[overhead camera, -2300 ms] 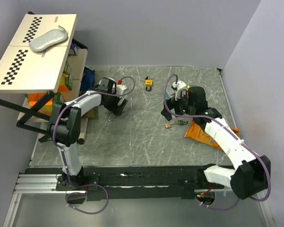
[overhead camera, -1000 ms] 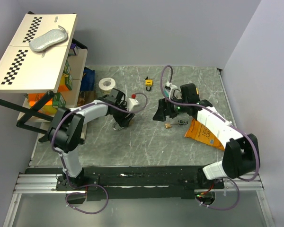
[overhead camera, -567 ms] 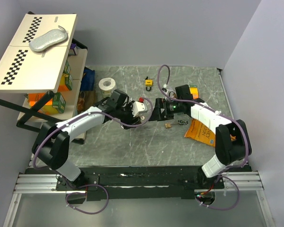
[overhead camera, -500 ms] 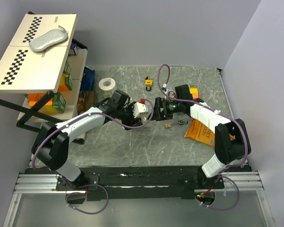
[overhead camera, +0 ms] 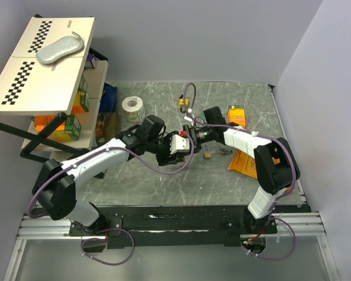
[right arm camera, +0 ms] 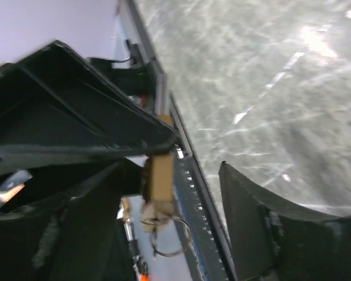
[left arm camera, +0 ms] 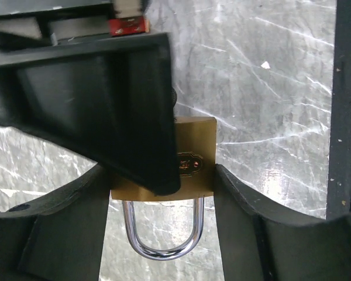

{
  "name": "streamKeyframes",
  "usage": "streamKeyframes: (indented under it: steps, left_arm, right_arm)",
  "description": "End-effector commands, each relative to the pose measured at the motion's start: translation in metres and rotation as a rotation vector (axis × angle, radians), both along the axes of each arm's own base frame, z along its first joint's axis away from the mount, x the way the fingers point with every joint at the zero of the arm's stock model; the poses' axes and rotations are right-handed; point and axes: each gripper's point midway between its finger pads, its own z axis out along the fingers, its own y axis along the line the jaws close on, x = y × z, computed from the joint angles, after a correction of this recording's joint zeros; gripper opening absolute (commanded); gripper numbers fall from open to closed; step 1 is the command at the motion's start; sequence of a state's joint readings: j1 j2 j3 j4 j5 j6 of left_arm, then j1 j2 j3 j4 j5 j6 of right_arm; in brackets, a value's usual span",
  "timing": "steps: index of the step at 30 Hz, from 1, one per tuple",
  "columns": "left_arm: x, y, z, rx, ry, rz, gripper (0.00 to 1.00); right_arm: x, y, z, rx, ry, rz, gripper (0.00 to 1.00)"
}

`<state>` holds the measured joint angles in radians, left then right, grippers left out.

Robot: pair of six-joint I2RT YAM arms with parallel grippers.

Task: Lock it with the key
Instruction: Lock the lock.

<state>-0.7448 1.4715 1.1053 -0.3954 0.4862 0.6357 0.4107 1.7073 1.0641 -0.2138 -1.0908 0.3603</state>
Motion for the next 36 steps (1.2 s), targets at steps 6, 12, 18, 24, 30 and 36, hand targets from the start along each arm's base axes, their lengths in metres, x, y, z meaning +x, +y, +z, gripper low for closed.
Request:
streamKeyframes:
  steps: [6,12,18,24,30,36]
  left_arm:
    - [-0.003,-0.010,0.044,-0.073,-0.137,-0.114,0.01]
    - [-0.003,-0.007,0.046,-0.070,-0.128,-0.089,0.02]
    - [0.003,-0.003,0.051,-0.083,-0.132,-0.020,0.49]
    - [0.006,0.020,0.064,-0.150,0.043,0.081,0.87]
    - [0.001,0.035,0.074,-0.203,0.279,0.081,0.87]
    - [-0.005,0.025,0.079,-0.215,0.391,0.024,0.81]
  right_arm:
    - [-0.020,0.015,0.032,0.142,-0.041,0.123,0.30]
    - [-0.027,0.013,0.043,0.156,-0.007,0.155,0.08]
    - [-0.027,0.009,0.046,0.146,-0.044,0.167,0.00]
    - [-0.009,-0.010,0.078,0.176,-0.209,0.088,0.00]
    - [-0.016,-0.026,0.113,0.189,-0.446,0.117,0.00]
    - [-0.037,-0.033,0.141,0.247,-0.631,0.182,0.00]
